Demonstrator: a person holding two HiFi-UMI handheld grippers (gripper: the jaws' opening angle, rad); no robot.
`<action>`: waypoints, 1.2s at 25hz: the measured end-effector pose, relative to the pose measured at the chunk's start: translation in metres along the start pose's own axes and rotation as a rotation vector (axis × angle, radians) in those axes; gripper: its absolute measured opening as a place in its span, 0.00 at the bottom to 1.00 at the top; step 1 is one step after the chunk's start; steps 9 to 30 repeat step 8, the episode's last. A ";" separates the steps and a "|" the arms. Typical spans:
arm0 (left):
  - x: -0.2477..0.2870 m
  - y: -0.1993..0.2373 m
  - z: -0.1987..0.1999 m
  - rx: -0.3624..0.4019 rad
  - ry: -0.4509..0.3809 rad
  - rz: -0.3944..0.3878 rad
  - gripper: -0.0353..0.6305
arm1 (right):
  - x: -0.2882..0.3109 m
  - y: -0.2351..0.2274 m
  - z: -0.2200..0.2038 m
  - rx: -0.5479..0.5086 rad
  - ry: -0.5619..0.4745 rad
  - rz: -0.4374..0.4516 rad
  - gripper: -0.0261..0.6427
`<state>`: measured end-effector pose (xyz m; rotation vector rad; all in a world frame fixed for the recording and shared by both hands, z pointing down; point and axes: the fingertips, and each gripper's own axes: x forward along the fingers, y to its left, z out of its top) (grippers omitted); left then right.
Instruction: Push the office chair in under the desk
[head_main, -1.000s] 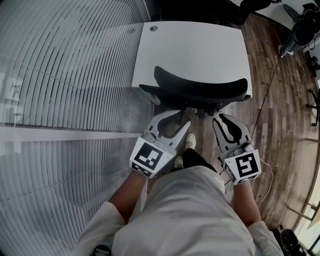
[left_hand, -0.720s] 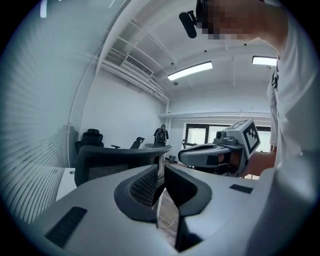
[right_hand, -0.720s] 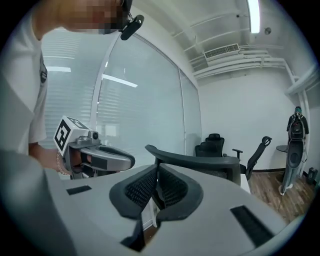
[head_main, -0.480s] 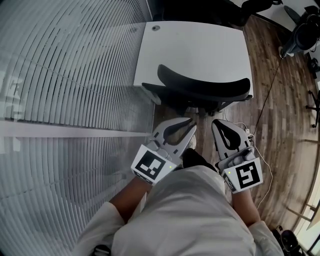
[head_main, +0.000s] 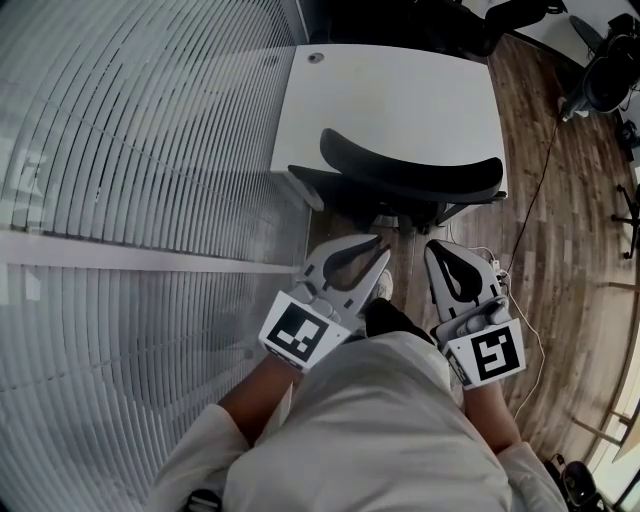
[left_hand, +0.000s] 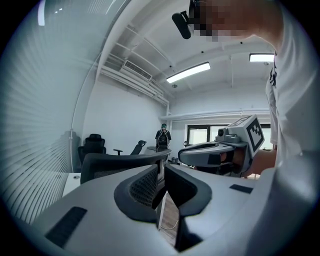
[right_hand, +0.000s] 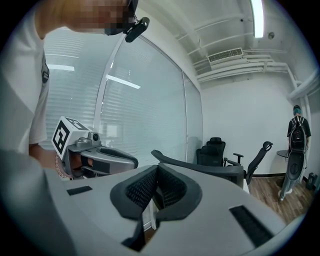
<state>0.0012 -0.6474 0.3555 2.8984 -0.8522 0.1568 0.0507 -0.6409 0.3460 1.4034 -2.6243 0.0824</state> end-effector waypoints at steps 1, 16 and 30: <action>-0.001 0.000 0.001 0.000 -0.002 0.000 0.15 | 0.000 0.001 0.001 -0.002 0.000 0.000 0.08; 0.002 0.001 0.003 0.006 -0.002 -0.002 0.15 | -0.001 -0.001 0.002 -0.003 0.008 -0.005 0.08; 0.002 0.001 0.003 0.006 -0.002 -0.002 0.15 | -0.001 -0.001 0.002 -0.003 0.008 -0.005 0.08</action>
